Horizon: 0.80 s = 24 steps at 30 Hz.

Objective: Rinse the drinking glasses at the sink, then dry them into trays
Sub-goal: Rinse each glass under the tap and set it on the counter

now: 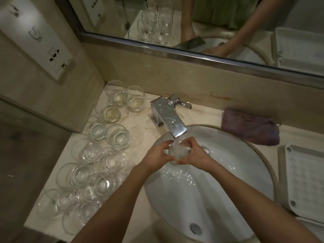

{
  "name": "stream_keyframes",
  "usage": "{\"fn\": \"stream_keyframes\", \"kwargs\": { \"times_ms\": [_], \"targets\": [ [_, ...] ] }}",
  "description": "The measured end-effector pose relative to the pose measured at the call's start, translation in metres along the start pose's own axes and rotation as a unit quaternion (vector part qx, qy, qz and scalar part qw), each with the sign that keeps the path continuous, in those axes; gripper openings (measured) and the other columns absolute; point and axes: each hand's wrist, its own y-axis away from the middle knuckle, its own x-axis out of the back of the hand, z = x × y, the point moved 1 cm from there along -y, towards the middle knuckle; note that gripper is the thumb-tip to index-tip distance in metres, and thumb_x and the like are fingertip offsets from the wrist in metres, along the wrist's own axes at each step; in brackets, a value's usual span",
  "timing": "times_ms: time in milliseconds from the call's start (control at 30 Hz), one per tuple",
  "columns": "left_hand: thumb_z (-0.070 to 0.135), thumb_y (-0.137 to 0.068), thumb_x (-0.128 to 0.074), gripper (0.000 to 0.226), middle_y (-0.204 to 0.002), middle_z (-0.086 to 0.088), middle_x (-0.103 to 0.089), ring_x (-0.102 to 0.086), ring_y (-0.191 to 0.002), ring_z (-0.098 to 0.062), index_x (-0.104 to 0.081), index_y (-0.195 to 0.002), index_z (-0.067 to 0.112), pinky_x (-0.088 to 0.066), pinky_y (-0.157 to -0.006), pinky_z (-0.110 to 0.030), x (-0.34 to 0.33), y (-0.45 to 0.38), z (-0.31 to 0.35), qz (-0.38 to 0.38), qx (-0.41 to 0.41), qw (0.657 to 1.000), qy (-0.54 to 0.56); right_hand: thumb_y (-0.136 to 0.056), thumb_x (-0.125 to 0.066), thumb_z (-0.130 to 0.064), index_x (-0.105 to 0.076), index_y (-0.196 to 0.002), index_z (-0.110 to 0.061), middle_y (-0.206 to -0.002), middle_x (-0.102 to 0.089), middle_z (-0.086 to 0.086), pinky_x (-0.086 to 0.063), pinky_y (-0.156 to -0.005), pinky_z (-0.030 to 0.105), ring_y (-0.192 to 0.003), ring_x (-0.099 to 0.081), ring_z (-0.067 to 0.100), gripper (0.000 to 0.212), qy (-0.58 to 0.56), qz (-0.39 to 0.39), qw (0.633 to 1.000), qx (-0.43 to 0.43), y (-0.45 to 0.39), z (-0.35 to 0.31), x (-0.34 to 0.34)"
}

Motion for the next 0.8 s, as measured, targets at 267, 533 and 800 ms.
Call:
{"fn": "stream_keyframes", "kwargs": {
  "times_ms": [267,533,800],
  "targets": [
    [0.0,-0.083,-0.07,0.059,-0.109,0.003,-0.056,-0.055,-0.097,-0.005,-0.046,-0.137,0.007,-0.045,-0.069,-0.006,-0.003,0.002,-0.012,-0.011,0.044,0.992,0.114,-0.064,-0.087,-0.024,-0.043,-0.13,-0.021,-0.115,-0.057,-0.001,-0.049,-0.079,0.029,-0.099,-0.059,0.017,0.079,0.121,-0.02,0.992,0.034,-0.007,-0.017,0.009],
    [0.001,-0.073,-0.079,0.064,-0.124,-0.003,-0.058,-0.058,-0.105,-0.011,-0.052,-0.129,0.017,-0.045,-0.089,-0.02,0.004,-0.008,-0.01,-0.01,0.028,0.999,0.023,-0.065,-0.087,-0.021,-0.038,-0.132,-0.018,-0.122,-0.052,-0.002,-0.05,-0.086,0.028,-0.106,-0.056,0.016,0.083,0.085,0.044,0.994,0.043,0.005,-0.001,-0.013],
    [0.011,-0.08,-0.075,0.068,-0.128,-0.007,-0.054,-0.056,-0.107,-0.017,-0.044,-0.14,0.016,-0.048,-0.089,-0.028,0.005,-0.009,-0.011,-0.021,0.045,0.998,0.038,-0.063,-0.088,-0.024,-0.047,-0.13,-0.016,-0.115,-0.057,-0.002,-0.046,-0.081,0.025,-0.103,-0.057,0.016,0.079,0.107,-0.008,0.994,0.017,-0.011,-0.018,0.003]
  ]
}}
